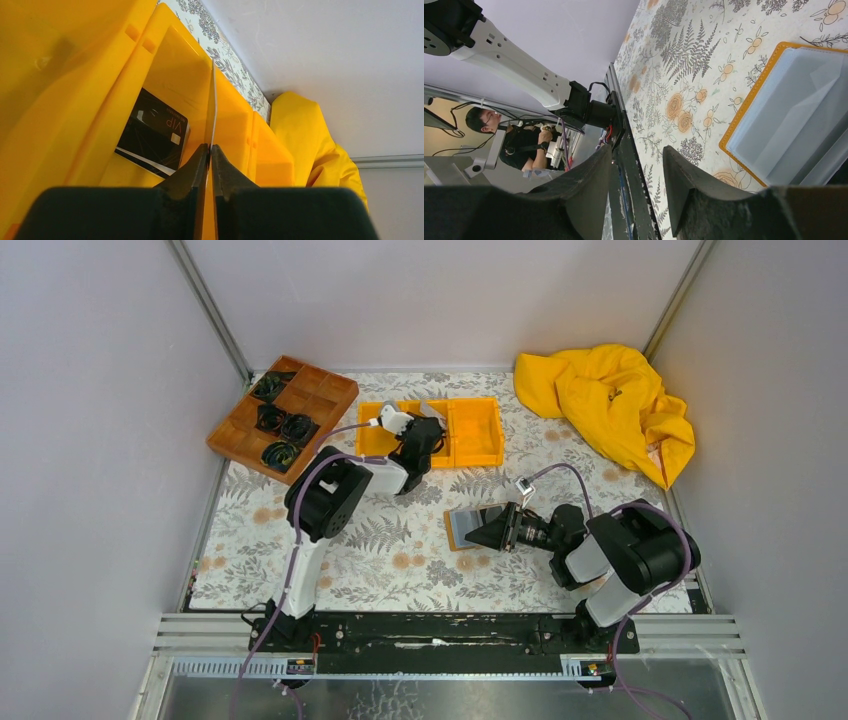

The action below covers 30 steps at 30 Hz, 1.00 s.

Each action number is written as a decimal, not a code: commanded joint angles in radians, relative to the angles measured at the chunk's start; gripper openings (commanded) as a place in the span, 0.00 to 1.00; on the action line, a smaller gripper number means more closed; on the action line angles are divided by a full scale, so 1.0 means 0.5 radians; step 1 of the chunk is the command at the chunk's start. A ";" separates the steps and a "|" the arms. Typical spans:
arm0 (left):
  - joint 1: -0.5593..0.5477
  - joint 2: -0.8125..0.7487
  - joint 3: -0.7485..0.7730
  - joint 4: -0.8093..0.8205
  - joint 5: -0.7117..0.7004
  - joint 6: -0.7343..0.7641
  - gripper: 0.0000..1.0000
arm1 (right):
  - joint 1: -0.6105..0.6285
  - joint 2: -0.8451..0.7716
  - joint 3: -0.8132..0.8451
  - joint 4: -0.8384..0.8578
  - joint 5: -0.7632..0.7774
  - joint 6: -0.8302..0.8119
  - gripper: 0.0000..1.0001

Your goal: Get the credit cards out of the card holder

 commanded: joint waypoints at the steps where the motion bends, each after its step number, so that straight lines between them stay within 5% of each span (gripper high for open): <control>1: -0.015 0.049 0.084 0.003 -0.005 0.027 0.14 | -0.008 0.032 0.053 0.216 -0.049 0.028 0.49; 10: -0.014 0.008 0.024 0.020 0.016 0.000 0.38 | -0.008 0.061 0.054 0.276 -0.059 0.066 0.49; 30: -0.009 -0.298 -0.195 -0.202 -0.025 -0.133 0.49 | -0.010 0.042 0.047 0.280 -0.064 0.080 0.49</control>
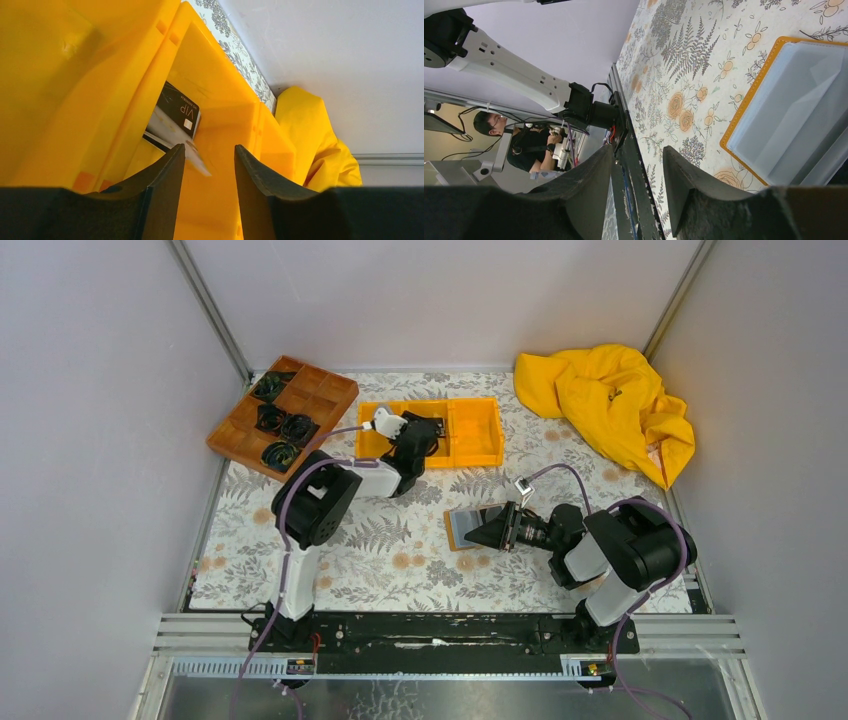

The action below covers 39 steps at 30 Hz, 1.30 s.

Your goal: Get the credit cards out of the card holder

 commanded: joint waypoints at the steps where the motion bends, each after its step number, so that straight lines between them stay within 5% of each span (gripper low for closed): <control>1: -0.009 -0.163 -0.078 -0.057 -0.068 -0.052 0.49 | -0.009 -0.025 0.034 0.241 -0.059 0.007 0.49; 12: -0.014 -0.412 -0.256 0.029 -0.038 0.032 0.50 | -0.008 -0.025 0.031 0.238 -0.059 0.005 0.49; 21: -0.112 -0.736 -0.259 -0.165 0.116 0.859 0.59 | -0.009 -0.095 0.007 0.180 0.003 -0.067 0.49; 25: -0.159 -0.972 -0.348 -0.367 0.173 1.069 0.66 | -0.006 -0.300 -0.001 -0.334 0.207 -0.314 0.49; 28: -0.257 -1.179 -0.437 -0.451 0.120 1.297 0.81 | -0.005 -0.668 0.031 -1.019 0.495 -0.617 0.48; 31: -0.348 -1.274 -0.512 -0.562 0.179 1.423 0.80 | -0.003 -1.134 0.234 -2.092 1.186 -0.937 0.45; 33: -0.399 -1.293 -0.545 -0.635 0.190 1.415 0.80 | -0.006 -1.325 0.349 -2.511 1.566 -1.007 0.42; 36: -0.429 -1.277 -0.625 -0.660 0.277 1.233 0.70 | -0.006 -1.393 0.470 -2.746 1.862 -1.026 0.39; 39: -0.435 -1.222 -0.751 -0.542 0.469 1.168 0.36 | -0.006 -1.264 0.600 -2.829 1.881 -1.039 0.25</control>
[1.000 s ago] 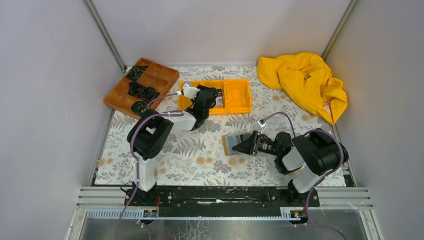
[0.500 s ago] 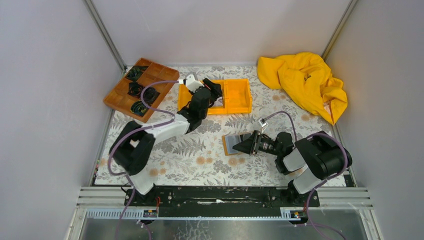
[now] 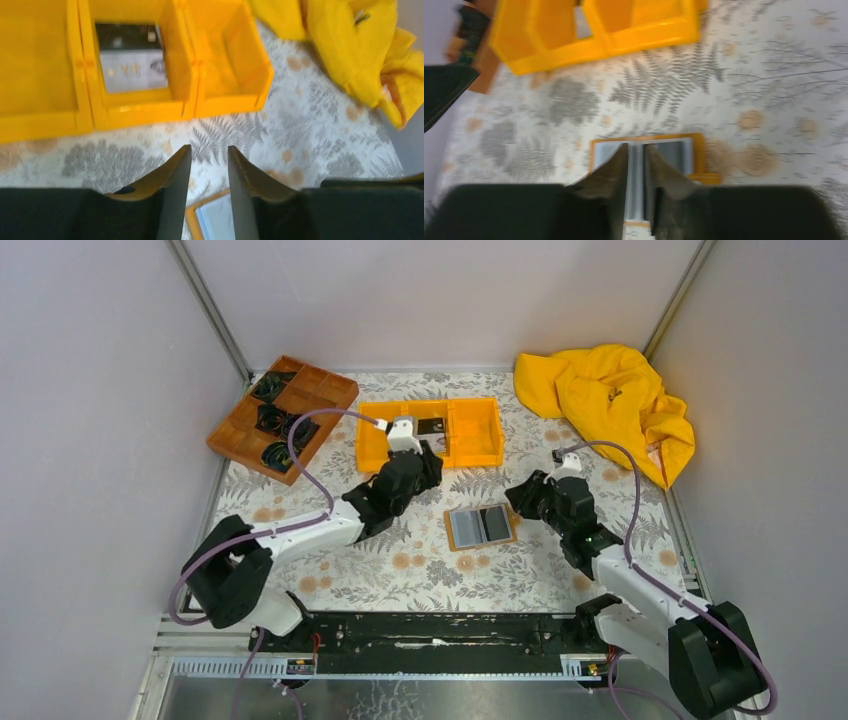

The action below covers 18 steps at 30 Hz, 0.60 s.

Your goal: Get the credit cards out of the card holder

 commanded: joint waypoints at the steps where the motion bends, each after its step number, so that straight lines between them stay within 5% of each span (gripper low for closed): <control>1: -0.010 0.075 -0.189 0.085 0.260 -0.026 0.20 | -0.006 0.162 0.194 -0.490 0.388 -0.151 0.15; 2: -0.015 0.095 -0.262 0.178 0.358 -0.004 0.04 | -0.005 0.208 0.207 -0.480 0.399 -0.148 0.03; 3: -0.020 0.108 -0.307 0.255 0.430 0.008 0.00 | -0.004 0.250 0.210 -0.460 0.414 -0.142 0.00; 9: -0.024 0.145 -0.413 0.517 0.751 0.023 0.02 | -0.006 0.369 0.016 -0.137 0.360 -0.124 0.00; 14: -0.020 0.223 -0.433 0.649 0.821 -0.024 0.26 | -0.004 0.475 0.066 -0.157 0.274 -0.139 0.00; 18: -0.002 0.281 -0.437 0.766 0.981 -0.083 0.64 | -0.006 0.566 0.106 -0.165 0.173 -0.146 0.00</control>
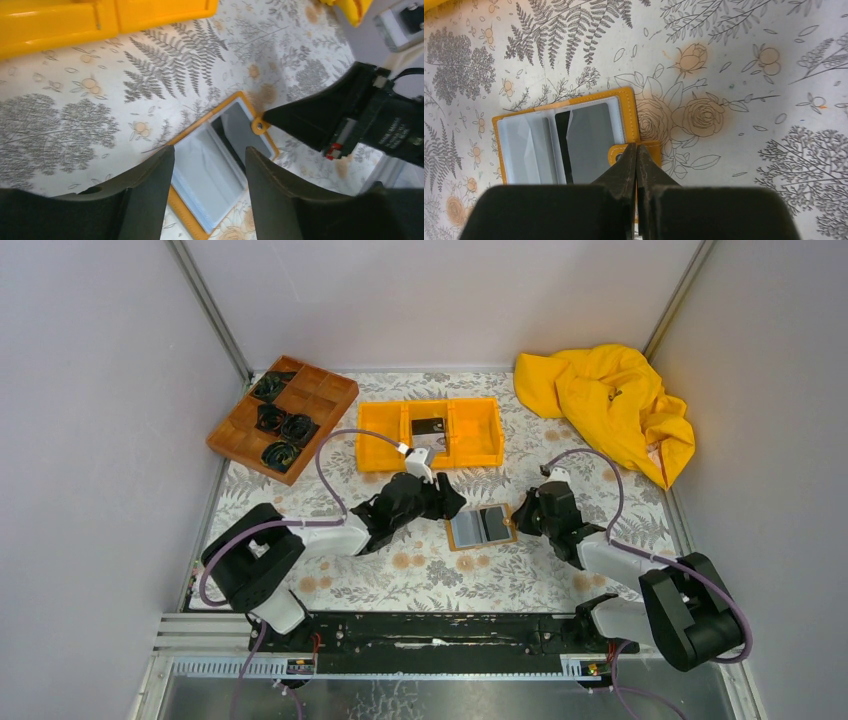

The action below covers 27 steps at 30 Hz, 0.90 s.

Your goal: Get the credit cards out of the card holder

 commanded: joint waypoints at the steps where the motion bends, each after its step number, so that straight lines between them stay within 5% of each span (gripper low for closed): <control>1: 0.007 0.074 -0.016 0.293 0.238 -0.051 0.68 | -0.003 0.094 0.091 0.070 -0.135 -0.051 0.00; 4: 0.009 0.122 0.000 0.326 0.315 -0.077 0.70 | -0.003 0.173 0.124 0.067 -0.240 -0.062 0.00; 9: 0.012 0.163 0.023 0.319 0.387 -0.117 0.57 | -0.004 0.226 0.113 0.132 -0.389 -0.045 0.00; 18: 0.046 0.380 0.034 0.648 0.800 -0.380 0.02 | -0.004 0.179 0.061 0.232 -0.450 -0.040 0.00; 21: 0.049 0.461 0.043 0.694 0.860 -0.488 0.01 | -0.004 0.183 0.064 0.235 -0.451 -0.038 0.00; 27: 0.049 0.523 0.150 0.291 0.675 -0.442 0.00 | -0.005 0.162 0.051 0.247 -0.448 -0.040 0.00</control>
